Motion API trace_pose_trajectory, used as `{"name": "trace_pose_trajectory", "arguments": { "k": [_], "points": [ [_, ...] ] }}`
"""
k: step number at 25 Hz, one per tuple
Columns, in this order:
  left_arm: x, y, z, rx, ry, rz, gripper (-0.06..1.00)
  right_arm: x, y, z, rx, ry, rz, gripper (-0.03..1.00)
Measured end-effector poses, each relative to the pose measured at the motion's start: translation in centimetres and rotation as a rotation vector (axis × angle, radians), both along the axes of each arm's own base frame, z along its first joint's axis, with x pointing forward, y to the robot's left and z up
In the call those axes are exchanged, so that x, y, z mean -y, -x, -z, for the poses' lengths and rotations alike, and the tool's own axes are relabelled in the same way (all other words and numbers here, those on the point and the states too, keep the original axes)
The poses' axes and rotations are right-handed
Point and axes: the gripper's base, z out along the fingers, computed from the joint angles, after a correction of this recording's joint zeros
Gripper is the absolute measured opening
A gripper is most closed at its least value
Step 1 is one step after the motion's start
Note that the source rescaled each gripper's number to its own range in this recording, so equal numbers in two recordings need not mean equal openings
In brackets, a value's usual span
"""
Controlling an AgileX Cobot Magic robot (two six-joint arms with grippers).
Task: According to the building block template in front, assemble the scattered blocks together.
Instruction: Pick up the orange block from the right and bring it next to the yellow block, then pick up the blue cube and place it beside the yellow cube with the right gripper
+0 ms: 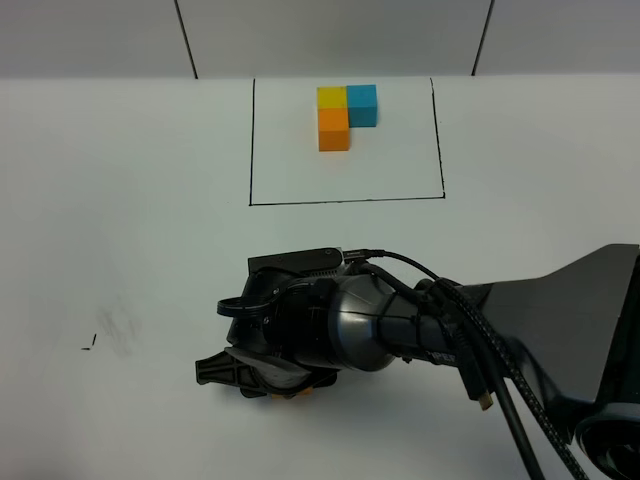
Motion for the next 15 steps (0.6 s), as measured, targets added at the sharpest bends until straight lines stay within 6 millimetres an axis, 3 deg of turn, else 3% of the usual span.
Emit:
{"name": "trace_pose_trajectory", "arguments": {
  "k": [10,15],
  "points": [
    [0.00,0.00,0.00,0.000,0.000,0.000,0.01,0.04,-0.13,-0.03,0.016,0.008,-0.015,0.54],
    [0.00,0.00,0.00,0.000,0.000,0.000,0.01,0.09,-0.18,-0.05,0.026,0.019,-0.026,0.83]
  ]
}}
